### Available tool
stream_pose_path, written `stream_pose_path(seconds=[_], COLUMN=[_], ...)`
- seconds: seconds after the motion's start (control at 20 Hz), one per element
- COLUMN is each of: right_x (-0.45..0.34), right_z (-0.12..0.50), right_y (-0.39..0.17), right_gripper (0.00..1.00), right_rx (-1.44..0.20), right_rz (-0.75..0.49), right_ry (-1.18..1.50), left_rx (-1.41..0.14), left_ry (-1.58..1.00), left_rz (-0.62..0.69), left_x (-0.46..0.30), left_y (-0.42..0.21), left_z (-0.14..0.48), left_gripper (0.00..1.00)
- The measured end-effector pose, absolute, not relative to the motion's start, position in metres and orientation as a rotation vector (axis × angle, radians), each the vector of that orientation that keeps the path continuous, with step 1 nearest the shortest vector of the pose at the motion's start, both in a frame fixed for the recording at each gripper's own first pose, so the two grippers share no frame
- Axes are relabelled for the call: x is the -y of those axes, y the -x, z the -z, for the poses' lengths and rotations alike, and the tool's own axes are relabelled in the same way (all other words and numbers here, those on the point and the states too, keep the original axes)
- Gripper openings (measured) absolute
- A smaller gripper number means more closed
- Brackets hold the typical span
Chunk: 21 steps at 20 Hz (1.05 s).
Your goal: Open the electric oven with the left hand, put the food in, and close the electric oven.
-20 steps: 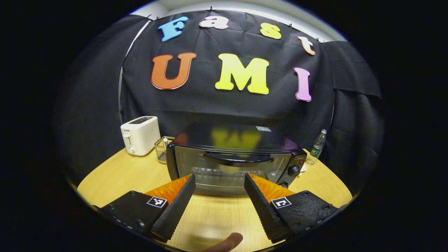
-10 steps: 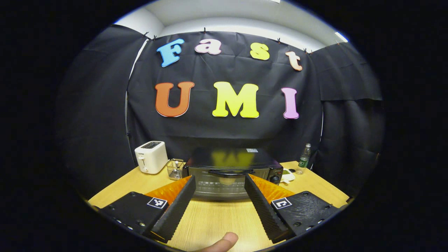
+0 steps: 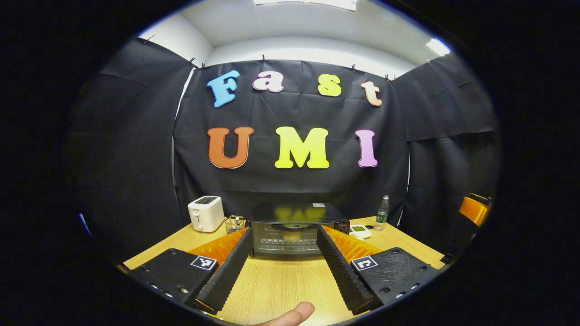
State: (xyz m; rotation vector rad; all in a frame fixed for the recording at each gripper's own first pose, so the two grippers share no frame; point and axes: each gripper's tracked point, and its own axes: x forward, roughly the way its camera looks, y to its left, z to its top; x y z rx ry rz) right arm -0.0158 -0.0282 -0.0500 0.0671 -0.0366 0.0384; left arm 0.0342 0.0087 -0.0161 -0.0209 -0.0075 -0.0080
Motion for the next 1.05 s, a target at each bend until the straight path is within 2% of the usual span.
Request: stream_pose_path(seconds=[0.65,1.05], right_x=[0.023,0.015], right_z=[0.077,0.066], right_y=[0.009,0.018], right_gripper=[0.96,0.96], right_rx=[-0.073,-0.042], right_rz=[-0.01,-0.013], right_ry=[0.0,0.011], left_rx=[0.024,0.047], left_ry=[-0.03,-0.025], left_rz=[0.011,0.005], left_x=[0.008,0.002], left_y=[0.011,0.022], left_z=[0.033,0.02], left_gripper=[0.93,0.93])
